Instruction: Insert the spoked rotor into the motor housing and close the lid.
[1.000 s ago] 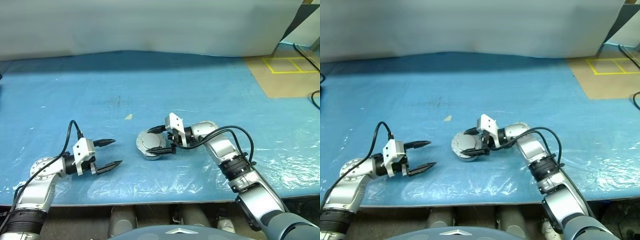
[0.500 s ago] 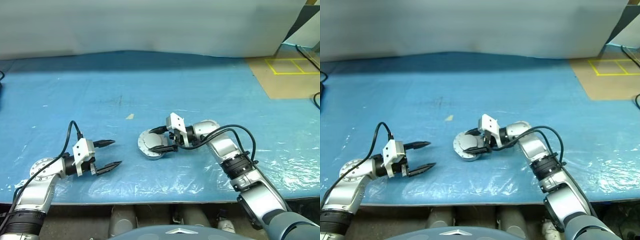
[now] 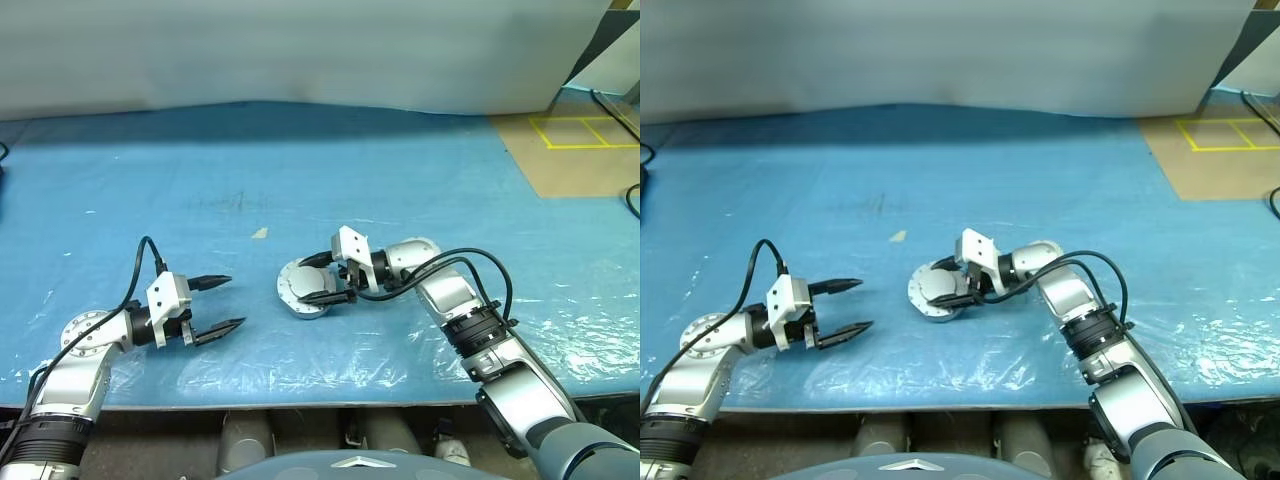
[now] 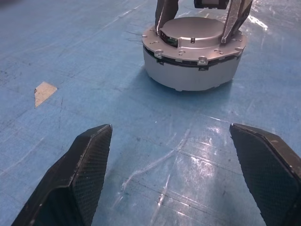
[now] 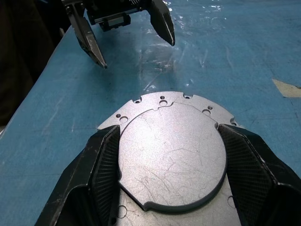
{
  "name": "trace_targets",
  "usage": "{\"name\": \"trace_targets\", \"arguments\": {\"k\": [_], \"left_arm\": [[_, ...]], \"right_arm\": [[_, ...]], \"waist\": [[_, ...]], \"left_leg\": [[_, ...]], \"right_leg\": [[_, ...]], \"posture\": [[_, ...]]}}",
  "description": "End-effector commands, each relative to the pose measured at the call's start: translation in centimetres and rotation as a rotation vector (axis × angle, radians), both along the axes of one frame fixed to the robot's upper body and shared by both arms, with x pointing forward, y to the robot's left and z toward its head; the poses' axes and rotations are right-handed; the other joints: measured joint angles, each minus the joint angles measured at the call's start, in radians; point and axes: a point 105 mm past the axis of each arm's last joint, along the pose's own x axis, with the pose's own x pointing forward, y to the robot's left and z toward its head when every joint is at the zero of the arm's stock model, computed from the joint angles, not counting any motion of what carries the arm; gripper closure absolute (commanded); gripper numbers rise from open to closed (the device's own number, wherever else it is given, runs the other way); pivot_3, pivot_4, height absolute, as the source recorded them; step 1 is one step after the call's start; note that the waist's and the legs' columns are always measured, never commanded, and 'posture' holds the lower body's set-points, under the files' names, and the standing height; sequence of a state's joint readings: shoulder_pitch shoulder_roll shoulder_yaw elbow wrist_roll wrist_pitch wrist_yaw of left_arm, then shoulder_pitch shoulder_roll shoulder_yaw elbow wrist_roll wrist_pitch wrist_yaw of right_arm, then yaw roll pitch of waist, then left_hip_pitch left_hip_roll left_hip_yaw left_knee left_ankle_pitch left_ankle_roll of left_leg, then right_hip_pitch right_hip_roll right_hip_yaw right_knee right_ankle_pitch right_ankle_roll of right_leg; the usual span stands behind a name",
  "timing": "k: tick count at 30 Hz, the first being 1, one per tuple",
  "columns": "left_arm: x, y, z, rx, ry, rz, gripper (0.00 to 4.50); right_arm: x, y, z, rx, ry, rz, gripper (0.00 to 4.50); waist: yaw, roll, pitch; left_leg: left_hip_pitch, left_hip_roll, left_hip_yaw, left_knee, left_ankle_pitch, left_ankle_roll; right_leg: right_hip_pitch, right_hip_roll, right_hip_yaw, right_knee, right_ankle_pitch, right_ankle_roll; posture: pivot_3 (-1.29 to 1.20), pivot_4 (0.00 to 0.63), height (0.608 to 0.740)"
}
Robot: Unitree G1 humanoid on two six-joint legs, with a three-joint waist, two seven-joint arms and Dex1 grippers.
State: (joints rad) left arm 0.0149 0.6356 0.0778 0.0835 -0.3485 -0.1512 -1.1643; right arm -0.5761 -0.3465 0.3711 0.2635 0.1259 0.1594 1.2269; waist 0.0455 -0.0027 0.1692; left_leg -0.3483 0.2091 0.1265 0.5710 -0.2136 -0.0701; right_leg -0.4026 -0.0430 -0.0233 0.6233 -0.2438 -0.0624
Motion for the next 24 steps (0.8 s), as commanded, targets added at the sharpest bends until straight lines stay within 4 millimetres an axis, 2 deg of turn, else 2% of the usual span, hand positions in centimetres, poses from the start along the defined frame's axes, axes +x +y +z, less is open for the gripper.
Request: {"name": "trace_targets", "arguments": {"k": [1,9,17,24], "left_arm": [[-0.1,-0.1,0.8,0.003,-0.027,-0.009,0.27],[-0.1,-0.2,0.9,0.001,-0.025,-0.009,0.27],[-0.2,-0.3,0.8,-0.001,-0.023,-0.008,0.27],[-0.2,-0.4,0.8,-0.002,-0.021,-0.008,0.27]], "right_arm": [[-0.2,-0.1,0.4,-0.03,-0.025,0.027,1.54],[-0.2,-0.3,0.6,-0.047,-0.038,0.033,1.54],[-0.6,0.3,2.4,0.016,-0.03,0.055,1.54],[-0.6,0.2,2.3,0.009,-0.023,0.048,1.54]], "waist": [[0.0,0.0,0.0],[0.001,0.0,0.0],[0.0,0.0,0.0],[-0.001,0.0,0.0]], "left_leg": [[0.0,0.0,0.0,0.0,0.0,0.0],[0.0,0.0,0.0,0.0,0.0,0.0],[0.0,0.0,0.0,0.0,0.0,0.0],[0.0,0.0,0.0,0.0,0.0,0.0]], "right_leg": [[0.0,0.0,0.0,0.0,0.0,0.0],[0.0,0.0,0.0,0.0,0.0,0.0],[0.0,0.0,0.0,0.0,0.0,0.0],[0.0,0.0,0.0,0.0,0.0,0.0]], "posture": [[0.0,0.15,0.74],[0.0,0.15,0.74],[0.0,0.15,0.74],[0.0,0.15,0.74]]}}
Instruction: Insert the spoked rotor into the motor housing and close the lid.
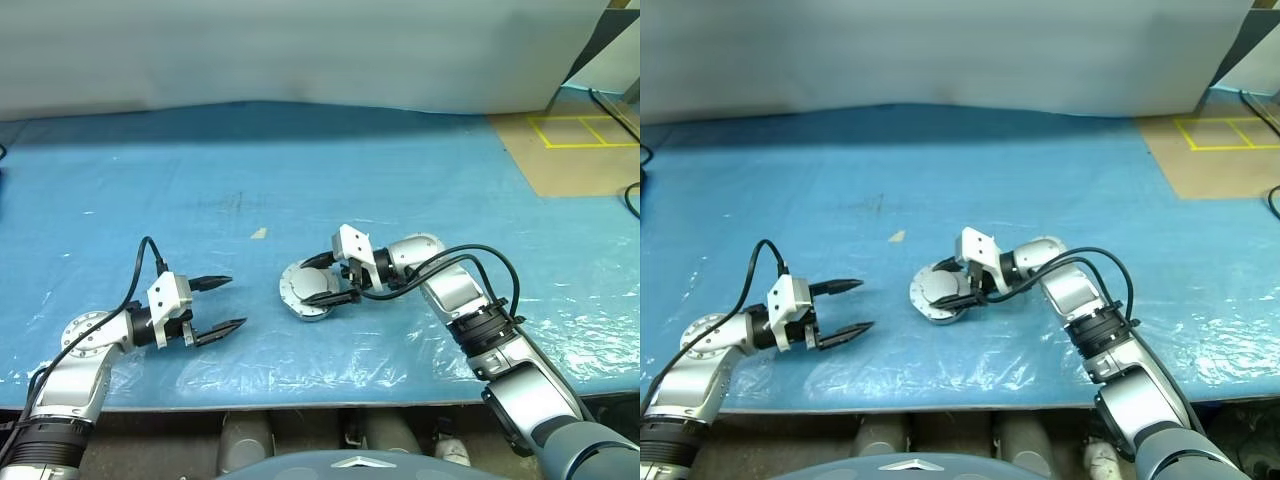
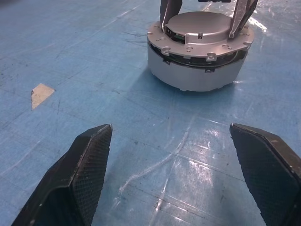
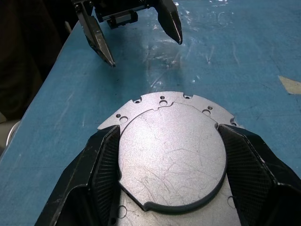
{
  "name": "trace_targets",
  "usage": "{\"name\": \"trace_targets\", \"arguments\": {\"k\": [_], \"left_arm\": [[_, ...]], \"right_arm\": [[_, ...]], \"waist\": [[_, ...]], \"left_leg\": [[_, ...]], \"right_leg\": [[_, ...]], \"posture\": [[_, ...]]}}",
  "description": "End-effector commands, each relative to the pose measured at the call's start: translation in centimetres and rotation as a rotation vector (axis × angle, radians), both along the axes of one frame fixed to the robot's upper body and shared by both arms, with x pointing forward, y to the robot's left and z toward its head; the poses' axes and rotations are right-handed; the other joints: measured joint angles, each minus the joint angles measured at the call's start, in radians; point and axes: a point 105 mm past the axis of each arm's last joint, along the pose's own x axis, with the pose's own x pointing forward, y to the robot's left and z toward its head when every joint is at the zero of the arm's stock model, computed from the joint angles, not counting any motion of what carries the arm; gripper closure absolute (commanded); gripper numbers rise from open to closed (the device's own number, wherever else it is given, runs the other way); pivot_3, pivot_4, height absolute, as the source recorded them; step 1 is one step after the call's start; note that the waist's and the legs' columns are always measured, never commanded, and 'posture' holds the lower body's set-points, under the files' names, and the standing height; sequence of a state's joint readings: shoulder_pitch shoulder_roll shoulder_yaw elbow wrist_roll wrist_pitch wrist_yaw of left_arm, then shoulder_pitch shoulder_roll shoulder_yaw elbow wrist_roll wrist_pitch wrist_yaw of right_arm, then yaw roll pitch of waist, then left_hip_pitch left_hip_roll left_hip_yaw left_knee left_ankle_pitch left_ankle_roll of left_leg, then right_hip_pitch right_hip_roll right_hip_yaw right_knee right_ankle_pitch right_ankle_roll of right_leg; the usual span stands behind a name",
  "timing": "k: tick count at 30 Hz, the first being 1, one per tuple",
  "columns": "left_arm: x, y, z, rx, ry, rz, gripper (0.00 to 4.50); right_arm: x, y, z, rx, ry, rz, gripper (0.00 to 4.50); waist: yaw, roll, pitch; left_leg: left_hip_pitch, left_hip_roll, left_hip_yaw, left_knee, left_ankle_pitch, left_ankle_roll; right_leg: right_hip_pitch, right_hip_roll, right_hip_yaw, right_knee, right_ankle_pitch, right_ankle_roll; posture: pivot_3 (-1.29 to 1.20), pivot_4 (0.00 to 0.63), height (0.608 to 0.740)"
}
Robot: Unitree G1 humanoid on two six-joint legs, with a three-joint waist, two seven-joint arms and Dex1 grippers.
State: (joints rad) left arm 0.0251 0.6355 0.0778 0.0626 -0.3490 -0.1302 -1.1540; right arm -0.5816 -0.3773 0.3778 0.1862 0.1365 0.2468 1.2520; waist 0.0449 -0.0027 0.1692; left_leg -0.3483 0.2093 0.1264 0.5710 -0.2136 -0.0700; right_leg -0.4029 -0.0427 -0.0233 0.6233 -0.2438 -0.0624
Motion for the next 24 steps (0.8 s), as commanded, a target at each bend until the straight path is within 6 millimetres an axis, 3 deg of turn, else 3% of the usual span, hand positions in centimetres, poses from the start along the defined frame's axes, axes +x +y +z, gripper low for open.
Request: {"name": "trace_targets", "arguments": {"k": [1,24], "left_arm": [[-0.1,-0.3,0.8,0.0,-0.032,-0.014,0.27],[-0.3,-0.2,0.5,0.0,-0.028,-0.006,0.27]], "right_arm": [[-0.1,0.4,1.5,0.036,-0.04,0.027,1.54],[0.3,-0.4,-1.7,-0.057,-0.014,-0.008,1.54]], "waist": [[0.0,0.0,0.0],[-0.001,0.0,0.0]], "left_leg": [[0.0,0.0,0.0,0.0,0.0,0.0],[0.0,0.0,0.0,0.0,0.0,0.0]], "right_leg": [[0.0,0.0,0.0,0.0,0.0,0.0],[0.002,0.0,0.0,0.0,0.0,0.0]], "posture": [[0.0,0.15,0.74],[0.0,0.15,0.74]]}}
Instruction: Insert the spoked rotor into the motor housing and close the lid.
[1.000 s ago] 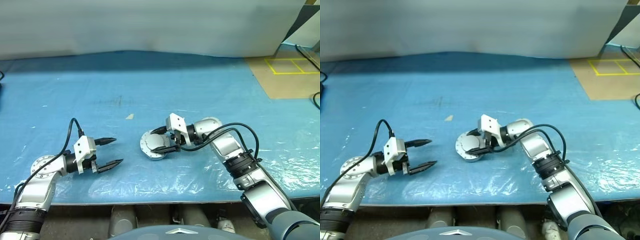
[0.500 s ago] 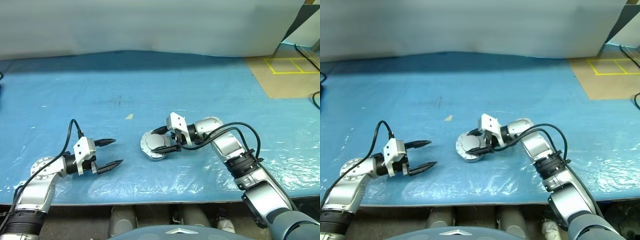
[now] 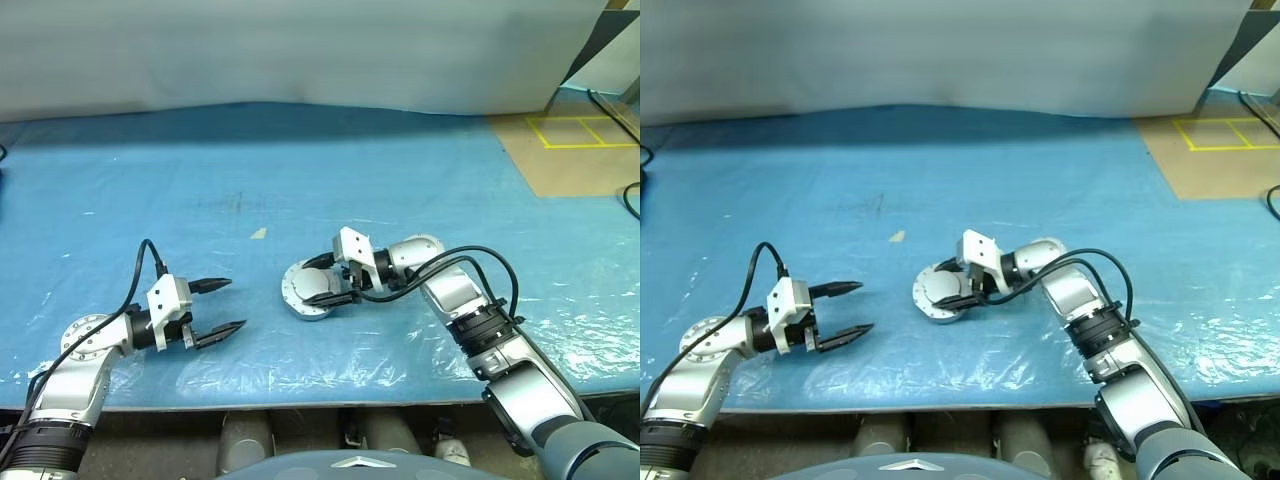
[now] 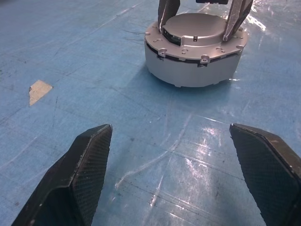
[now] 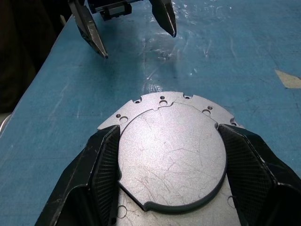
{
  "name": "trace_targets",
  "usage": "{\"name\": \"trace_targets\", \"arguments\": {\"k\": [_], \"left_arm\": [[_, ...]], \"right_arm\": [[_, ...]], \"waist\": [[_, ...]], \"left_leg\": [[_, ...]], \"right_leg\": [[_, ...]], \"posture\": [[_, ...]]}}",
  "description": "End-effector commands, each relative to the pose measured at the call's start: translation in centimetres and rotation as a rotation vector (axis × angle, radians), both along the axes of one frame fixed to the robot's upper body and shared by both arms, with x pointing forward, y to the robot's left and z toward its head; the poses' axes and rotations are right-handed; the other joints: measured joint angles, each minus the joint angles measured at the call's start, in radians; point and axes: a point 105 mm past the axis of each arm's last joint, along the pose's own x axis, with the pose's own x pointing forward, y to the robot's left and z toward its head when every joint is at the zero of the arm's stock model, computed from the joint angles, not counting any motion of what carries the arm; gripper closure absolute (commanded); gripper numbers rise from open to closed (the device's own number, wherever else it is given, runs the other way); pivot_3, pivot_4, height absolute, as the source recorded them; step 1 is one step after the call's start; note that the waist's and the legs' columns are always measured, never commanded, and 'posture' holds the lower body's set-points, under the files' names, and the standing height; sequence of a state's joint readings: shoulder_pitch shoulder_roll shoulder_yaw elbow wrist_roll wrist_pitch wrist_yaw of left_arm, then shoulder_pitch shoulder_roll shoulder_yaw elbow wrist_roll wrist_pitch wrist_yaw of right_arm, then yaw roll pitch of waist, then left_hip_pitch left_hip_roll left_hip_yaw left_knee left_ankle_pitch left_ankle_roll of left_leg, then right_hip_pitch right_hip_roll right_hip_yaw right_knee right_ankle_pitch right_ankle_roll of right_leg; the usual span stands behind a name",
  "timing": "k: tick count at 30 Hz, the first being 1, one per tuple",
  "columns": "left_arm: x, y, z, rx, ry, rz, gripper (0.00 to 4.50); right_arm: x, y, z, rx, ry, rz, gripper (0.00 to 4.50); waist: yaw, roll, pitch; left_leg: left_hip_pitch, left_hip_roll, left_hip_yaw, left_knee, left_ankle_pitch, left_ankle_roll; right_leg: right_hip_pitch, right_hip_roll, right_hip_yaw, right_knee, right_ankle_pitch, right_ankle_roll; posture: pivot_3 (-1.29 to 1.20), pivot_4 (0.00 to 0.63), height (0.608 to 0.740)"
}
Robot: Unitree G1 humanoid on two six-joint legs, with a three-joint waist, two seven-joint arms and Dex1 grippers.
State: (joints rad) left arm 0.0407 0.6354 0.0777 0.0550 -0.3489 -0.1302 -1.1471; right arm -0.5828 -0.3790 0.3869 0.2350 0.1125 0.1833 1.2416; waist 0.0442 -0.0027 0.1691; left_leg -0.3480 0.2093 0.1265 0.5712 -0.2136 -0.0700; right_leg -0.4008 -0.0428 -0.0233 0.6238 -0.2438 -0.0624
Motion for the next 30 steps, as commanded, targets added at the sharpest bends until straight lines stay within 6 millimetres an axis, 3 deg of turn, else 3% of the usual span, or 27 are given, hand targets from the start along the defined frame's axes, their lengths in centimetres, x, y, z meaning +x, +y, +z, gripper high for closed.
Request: {"name": "trace_targets", "arguments": {"k": [1,7,25,30], "left_arm": [[-0.1,-0.2,0.7,0.0,-0.035,-0.012,0.27],[-0.1,-0.1,0.7,0.002,-0.034,-0.011,0.27],[0.1,0.0,0.6,0.006,-0.033,-0.011,0.27],[2.0,-0.6,1.7,-0.072,-0.044,0.079,0.27]], "right_arm": [[0.0,-0.1,-1.2,-0.045,0.016,-0.005,1.54],[0.1,-0.4,-2.3,-0.082,0.026,-0.02,1.54],[0.2,-0.4,-2.9,-0.082,0.055,-0.053,1.54],[0.2,-0.6,-3.3,-0.09,0.06,-0.054,1.54]], "waist": [[0.0,0.0,0.0],[-0.002,0.0,0.0],[-0.003,-0.001,-0.001],[-0.002,-0.001,-0.001]], "left_leg": [[0.0,0.0,0.0,0.0,0.0,0.0],[0.002,0.0,0.0,0.0,0.0,0.0],[0.006,0.0,0.0,0.0,0.0,0.0],[0.007,0.0,0.0,0.0,0.0,0.001]], "right_leg": [[0.0,0.0,0.0,0.0,0.0,0.0],[0.003,0.0,0.0,0.0,0.0,0.0],[0.006,0.0,0.0,0.0,0.0,0.0],[0.007,0.0,0.0,0.0,0.0,0.0]], "posture": [[0.0,0.15,0.74],[0.0,0.15,0.74],[0.0,0.15,0.74],[0.0,0.15,0.74]]}}
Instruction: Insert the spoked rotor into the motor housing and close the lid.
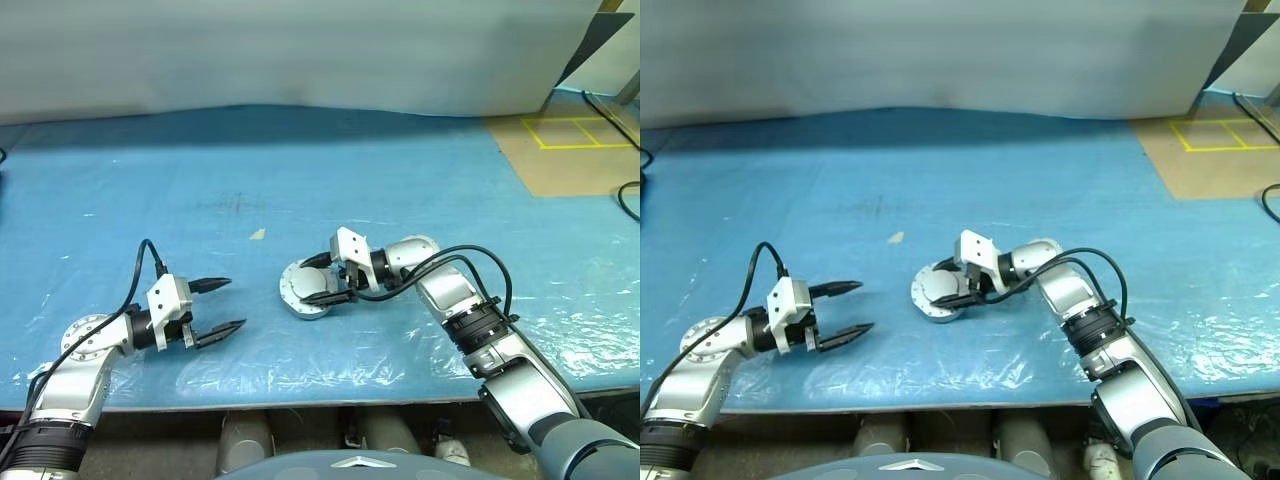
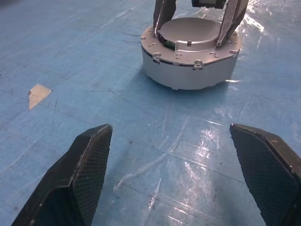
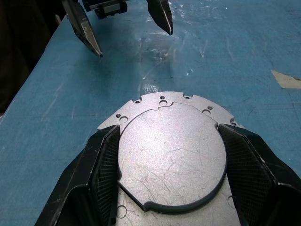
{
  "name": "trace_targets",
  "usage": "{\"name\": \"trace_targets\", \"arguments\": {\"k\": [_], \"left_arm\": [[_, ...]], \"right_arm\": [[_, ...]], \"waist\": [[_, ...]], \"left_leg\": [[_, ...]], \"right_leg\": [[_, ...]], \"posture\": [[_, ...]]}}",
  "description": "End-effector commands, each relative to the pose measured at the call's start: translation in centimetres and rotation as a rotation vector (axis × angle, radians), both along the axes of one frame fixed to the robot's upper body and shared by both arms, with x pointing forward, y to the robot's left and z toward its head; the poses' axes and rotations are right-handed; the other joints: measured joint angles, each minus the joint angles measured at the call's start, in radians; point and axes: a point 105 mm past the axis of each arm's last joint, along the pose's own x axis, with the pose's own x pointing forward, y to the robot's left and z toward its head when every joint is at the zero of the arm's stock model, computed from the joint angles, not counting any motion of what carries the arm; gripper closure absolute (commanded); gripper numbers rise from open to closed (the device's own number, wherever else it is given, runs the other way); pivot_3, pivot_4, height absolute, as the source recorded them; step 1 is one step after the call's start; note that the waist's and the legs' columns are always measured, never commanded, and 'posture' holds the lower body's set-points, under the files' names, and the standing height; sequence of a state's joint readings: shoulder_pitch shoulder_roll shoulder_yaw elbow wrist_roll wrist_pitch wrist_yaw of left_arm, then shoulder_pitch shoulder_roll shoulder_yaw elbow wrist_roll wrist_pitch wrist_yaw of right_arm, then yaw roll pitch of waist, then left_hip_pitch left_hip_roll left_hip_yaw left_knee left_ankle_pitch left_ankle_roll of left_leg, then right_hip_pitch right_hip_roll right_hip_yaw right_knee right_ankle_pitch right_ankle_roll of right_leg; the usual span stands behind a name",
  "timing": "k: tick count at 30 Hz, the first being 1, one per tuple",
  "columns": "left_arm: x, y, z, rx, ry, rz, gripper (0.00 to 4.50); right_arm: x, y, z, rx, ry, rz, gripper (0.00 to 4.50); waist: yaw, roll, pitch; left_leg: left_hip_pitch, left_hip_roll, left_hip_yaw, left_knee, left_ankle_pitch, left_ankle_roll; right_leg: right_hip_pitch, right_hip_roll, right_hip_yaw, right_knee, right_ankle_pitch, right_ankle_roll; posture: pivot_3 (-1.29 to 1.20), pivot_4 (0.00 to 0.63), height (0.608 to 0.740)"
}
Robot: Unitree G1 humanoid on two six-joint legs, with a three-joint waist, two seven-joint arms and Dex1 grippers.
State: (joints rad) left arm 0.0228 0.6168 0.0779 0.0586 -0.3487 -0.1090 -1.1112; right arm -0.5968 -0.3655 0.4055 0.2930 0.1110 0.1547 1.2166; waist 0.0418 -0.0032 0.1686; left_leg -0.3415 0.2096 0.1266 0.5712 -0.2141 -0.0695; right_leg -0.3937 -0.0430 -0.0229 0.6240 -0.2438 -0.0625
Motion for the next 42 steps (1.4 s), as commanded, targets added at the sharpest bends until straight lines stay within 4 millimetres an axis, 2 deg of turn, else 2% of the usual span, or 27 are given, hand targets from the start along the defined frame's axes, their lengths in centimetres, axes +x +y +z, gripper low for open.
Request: {"name": "trace_targets", "arguments": {"k": [1,2,5,9,15,24,34,40,42], "left_arm": [[1.6,-0.7,1.8,-0.068,-0.033,0.053,0.27],[2.1,-1.1,2.2,-0.11,-0.018,0.056,0.27],[2.6,-2.4,2.6,-0.166,0.024,0.02,0.92],[2.5,-3.8,2.5,-0.17,0.046,-0.039,2.29],[2.4,-4.8,2.2,-0.172,0.067,-0.079,4.47],[2.8,-6.4,2.1,-0.162,0.073,-0.139,4.47],[1.5,-6.9,-0.9,-0.008,0.12,-0.201,4.47],[1.6,-6.8,-1.5,0.015,0.107,-0.194,4.47],[1.7,-6.8,-1.7,0.022,0.102,-0.195,4.5]], "right_arm": [[-0.2,-0.9,-2.7,-0.087,0.055,-0.038,1.54],[-0.2,-1.0,-2.7,-0.088,0.055,-0.038,1.54],[-0.2,-1.0,-2.8,-0.089,0.053,-0.044,1.54],[0.0,-1.0,-2.8,-0.086,0.046,-0.053,1.54],[0.0,-1.1,-2.9,-0.083,0.043,-0.066,1.54],[0.1,-1.2,-2.7,-0.078,0.036,-0.081,1.54],[0.4,-1.2,-2.3,-0.072,0.024,-0.096,1.54],[0.8,-1.2,-1.7,-0.05,0.014,-0.109,1.54],[0.6,-1.1,-1.0,-0.025,0.011,-0.091,0.81]], "waist": [[0.0,0.0,0.0],[0.0,0.0,0.0],[0.0,0.0,0.0],[-0.002,0.0,0.0],[-0.001,0.0,0.0],[-0.001,0.0,0.0],[-0.001,0.0,0.0],[-0.001,0.001,-0.001],[0.0,0.001,-0.001]], "left_leg": [[0.0,0.0,0.0,0.0,0.0,0.0],[0.001,0.0,0.0,0.0,0.0,0.0],[0.003,0.0,0.0,0.0,0.0,0.0],[0.004,0.0,0.0,-0.001,0.0,0.0],[0.004,0.0,0.0,-0.001,0.0,0.0],[0.006,0.0,0.0,-0.001,0.0,0.001],[0.007,-0.001,0.0,-0.005,-0.001,0.002],[0.007,-0.001,0.0,-0.006,-0.001,0.002],[0.007,-0.002,0.0,-0.007,-0.001,0.002]], "right_leg": [[0.0,0.0,0.0,0.0,0.0,0.0],[0.001,0.0,0.0,0.0,0.0,0.0],[0.003,0.0,0.0,0.0,0.0,0.0],[0.003,0.0,0.0,-0.001,0.0,0.0],[0.004,0.0,0.001,-0.001,0.0,0.0],[0.005,0.0,0.001,-0.001,0.0,0.0],[0.005,0.0,0.001,-0.002,0.0,0.0],[0.005,-0.001,0.001,-0.004,0.0,0.0],[0.005,-0.001,0.001,-0.004,0.0,0.0]], "posture": [[0.0,0.15,0.74],[0.0,0.15,0.74],[0.0,0.15,0.74],[0.0,0.15,0.74],[0.0,0.15,0.74],[0.0,0.15,0.74],[0.0,0.15,0.74],[0.0,0.15,0.74],[0.0,0.15,0.74]]}}
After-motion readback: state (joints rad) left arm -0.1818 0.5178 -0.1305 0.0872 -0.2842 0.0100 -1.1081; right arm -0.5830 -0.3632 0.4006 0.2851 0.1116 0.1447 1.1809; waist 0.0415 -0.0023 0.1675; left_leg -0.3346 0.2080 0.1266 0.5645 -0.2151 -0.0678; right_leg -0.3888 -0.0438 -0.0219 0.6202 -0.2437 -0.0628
